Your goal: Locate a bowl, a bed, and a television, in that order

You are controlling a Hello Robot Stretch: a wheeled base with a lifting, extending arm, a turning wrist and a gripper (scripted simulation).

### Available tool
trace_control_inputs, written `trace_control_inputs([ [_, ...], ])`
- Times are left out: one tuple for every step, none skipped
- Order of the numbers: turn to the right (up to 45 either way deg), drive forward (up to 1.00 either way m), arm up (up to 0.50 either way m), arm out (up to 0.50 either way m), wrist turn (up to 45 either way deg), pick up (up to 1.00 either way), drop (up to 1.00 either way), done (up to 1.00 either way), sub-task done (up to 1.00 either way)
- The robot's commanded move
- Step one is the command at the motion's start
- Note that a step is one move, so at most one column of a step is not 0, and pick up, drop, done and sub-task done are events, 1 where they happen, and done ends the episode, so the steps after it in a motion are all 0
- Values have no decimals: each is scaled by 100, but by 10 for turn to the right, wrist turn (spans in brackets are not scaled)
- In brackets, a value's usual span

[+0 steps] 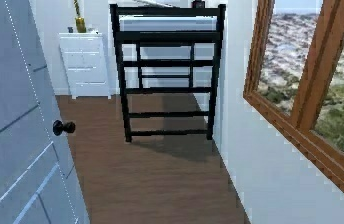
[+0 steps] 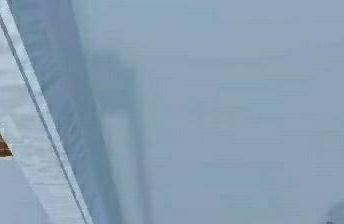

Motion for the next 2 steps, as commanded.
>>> trace_control_inputs([
  [0,100,0,0,0,0,0,0,0],
  [-60,0,0,0,0,0,0,0,0],
])
